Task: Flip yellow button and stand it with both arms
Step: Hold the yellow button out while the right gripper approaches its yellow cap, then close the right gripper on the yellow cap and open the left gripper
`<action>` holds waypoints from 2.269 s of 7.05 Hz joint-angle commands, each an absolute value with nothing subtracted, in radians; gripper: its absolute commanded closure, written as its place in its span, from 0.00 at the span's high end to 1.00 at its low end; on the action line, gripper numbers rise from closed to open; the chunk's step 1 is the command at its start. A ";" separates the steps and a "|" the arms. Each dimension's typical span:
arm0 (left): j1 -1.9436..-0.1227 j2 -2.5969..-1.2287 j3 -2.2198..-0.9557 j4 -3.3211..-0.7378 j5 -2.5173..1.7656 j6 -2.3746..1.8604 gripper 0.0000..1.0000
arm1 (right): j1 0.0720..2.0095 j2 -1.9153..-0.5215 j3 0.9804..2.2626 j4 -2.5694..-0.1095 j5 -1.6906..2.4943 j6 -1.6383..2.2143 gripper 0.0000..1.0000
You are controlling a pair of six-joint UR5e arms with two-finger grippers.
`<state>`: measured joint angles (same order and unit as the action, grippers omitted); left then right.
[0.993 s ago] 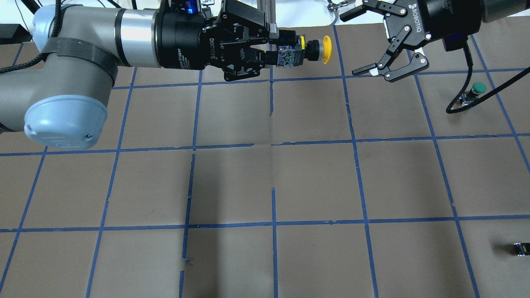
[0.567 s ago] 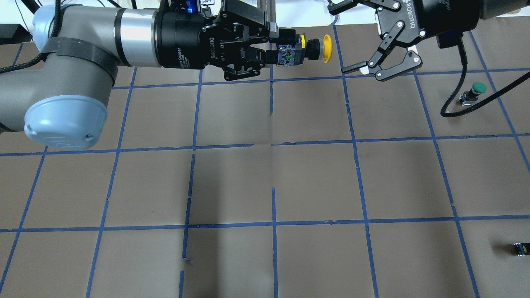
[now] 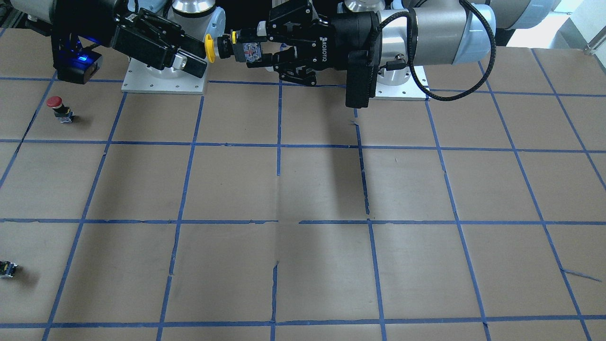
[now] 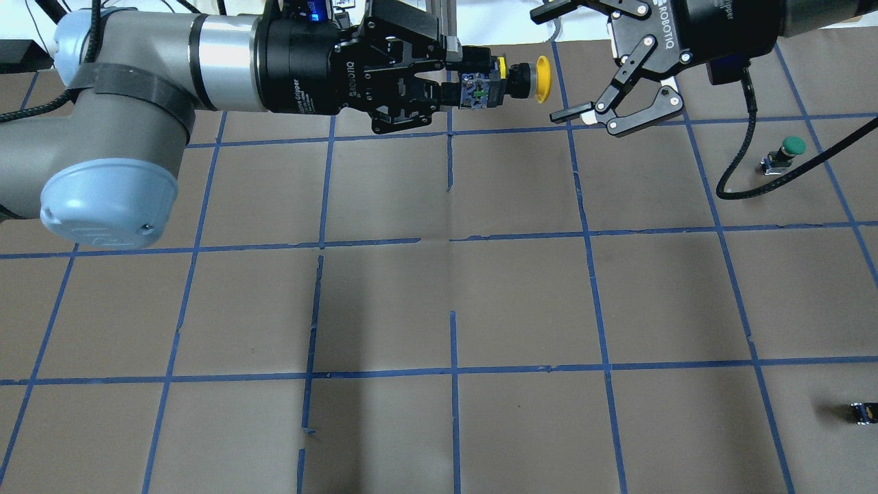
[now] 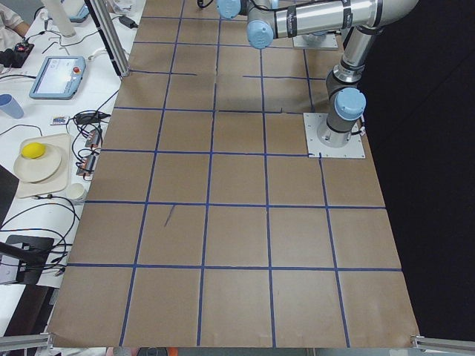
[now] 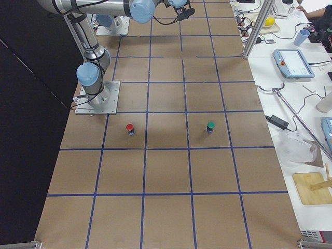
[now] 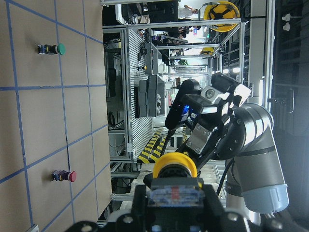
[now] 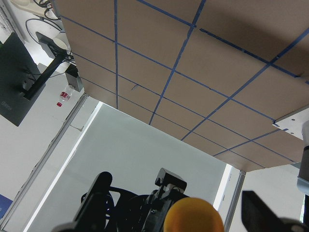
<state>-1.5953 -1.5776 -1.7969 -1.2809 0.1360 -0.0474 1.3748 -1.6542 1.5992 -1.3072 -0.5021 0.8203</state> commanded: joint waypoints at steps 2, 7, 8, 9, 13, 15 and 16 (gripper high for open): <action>-1.595 -1.577 -1.795 -1.281 0.133 -0.049 0.05 | 1.379 -1.660 1.601 -1.305 -0.500 0.822 0.84; -1.595 -1.577 -1.796 -1.281 0.112 -0.048 0.05 | 1.376 -1.686 1.598 -1.234 -0.500 0.822 0.83; -1.595 -1.575 -1.798 -1.281 0.112 -0.048 0.05 | 1.377 -1.687 1.600 -1.232 -0.500 0.822 0.83; -1.595 -1.575 -1.798 -1.281 0.112 -0.048 0.05 | 1.378 -1.687 1.600 -1.230 -0.500 0.821 0.81; -1.595 -1.574 -1.798 -1.281 0.112 -0.048 0.05 | 1.374 -1.687 1.600 -1.229 -0.496 0.821 0.34; -1.595 -1.575 -1.798 -1.281 0.127 -0.099 0.99 | 1.374 -1.687 1.600 -1.227 -0.479 0.821 0.33; -1.595 -1.575 -1.798 -1.281 0.129 -0.121 1.00 | 1.374 -1.686 1.601 -1.227 -0.479 0.821 0.32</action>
